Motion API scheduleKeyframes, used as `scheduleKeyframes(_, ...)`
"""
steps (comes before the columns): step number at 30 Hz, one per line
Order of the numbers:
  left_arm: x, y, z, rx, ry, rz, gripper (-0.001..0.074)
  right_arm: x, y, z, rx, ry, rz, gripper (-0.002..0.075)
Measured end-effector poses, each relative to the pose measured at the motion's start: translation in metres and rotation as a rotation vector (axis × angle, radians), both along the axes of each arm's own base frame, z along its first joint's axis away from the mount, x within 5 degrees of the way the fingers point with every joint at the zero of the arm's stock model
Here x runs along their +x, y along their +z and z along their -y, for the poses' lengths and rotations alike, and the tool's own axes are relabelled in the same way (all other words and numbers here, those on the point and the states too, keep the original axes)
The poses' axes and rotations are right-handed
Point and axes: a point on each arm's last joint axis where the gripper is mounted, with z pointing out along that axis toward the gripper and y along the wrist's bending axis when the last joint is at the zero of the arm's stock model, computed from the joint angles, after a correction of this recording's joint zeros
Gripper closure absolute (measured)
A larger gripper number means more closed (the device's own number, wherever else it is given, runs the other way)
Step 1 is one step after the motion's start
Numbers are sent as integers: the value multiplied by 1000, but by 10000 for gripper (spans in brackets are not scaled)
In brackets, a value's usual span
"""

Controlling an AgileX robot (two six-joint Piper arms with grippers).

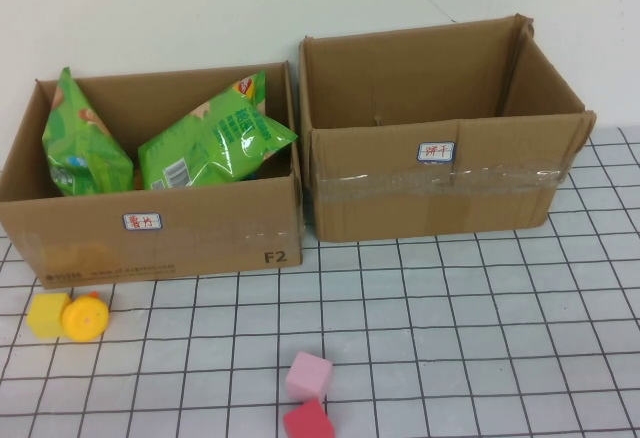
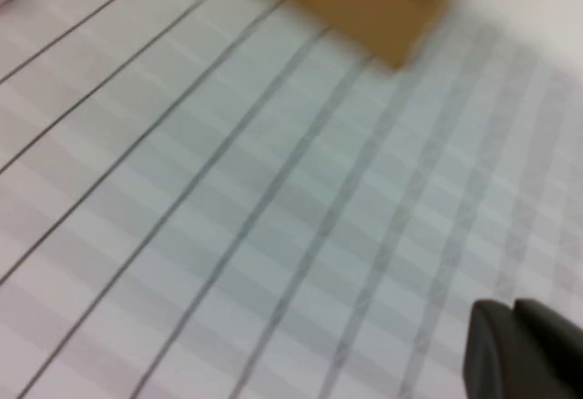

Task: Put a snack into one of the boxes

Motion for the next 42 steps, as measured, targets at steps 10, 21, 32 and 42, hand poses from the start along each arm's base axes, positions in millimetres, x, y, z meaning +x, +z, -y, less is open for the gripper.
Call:
scheduleKeyframes(10, 0, 0, 0, 0, 0, 0, 736, 23, -42, 6, 66, -219, 196, 724)
scheduleKeyframes(21, 0, 0, 0, 0, 0, 0, 736, 12, -85, 11, 68, -292, 217, 724)
scheduleKeyframes(32, 0, 0, 0, 0, 0, 0, 736, 9, -112, 12, 137, -362, 187, 724)
scheduleKeyframes(42, 0, 0, 0, -5, 2, 0, 736, 9, -113, 12, 206, -389, 171, 725)
